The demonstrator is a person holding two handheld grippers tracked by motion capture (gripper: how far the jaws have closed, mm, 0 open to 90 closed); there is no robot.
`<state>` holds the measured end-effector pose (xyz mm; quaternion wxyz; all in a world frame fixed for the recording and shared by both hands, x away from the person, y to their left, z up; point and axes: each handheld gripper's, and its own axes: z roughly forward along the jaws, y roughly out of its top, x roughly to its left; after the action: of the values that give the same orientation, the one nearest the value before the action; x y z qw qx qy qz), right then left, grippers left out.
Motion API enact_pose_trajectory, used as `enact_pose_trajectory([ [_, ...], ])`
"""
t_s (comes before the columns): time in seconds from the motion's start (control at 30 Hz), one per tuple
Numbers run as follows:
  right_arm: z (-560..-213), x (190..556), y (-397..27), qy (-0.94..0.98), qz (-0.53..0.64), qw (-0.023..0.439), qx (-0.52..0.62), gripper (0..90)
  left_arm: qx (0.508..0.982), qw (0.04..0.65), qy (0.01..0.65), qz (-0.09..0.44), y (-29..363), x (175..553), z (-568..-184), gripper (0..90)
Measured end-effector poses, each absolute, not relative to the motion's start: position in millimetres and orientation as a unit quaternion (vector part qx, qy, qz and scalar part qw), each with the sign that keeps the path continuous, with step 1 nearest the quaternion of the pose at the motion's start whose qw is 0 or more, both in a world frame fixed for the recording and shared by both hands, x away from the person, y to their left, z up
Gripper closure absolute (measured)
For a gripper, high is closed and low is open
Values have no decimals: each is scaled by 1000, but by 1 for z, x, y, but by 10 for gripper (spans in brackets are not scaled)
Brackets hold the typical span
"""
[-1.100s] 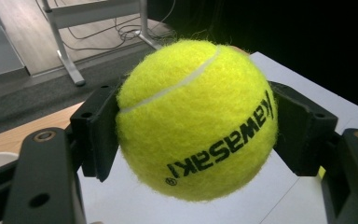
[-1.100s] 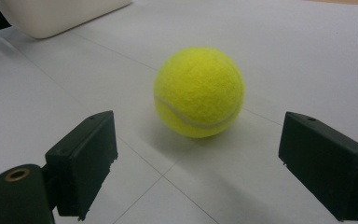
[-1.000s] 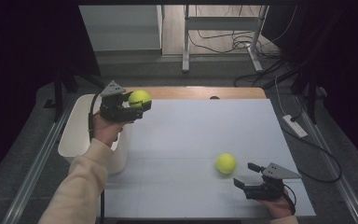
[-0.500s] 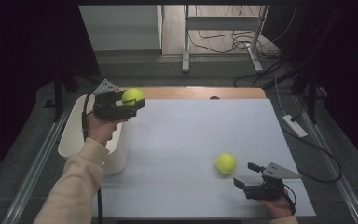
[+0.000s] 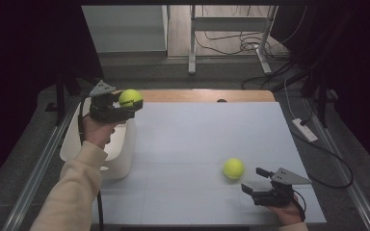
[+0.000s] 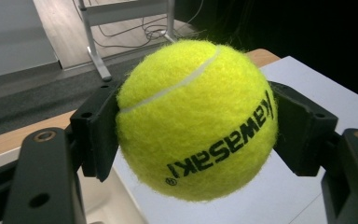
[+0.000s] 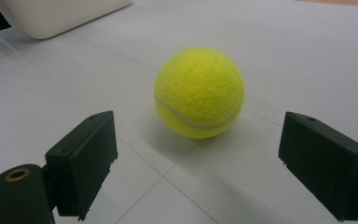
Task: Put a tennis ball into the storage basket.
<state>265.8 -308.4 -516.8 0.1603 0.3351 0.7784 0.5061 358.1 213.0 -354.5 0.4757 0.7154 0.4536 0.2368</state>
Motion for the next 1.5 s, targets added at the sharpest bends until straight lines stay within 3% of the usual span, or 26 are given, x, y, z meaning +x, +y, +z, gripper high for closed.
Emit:
enact_pose_trajectory([
  [1.5, -518, 265, -305, 782, 505, 156, 331, 113, 673, 419, 555, 250, 285, 379, -376, 262],
])
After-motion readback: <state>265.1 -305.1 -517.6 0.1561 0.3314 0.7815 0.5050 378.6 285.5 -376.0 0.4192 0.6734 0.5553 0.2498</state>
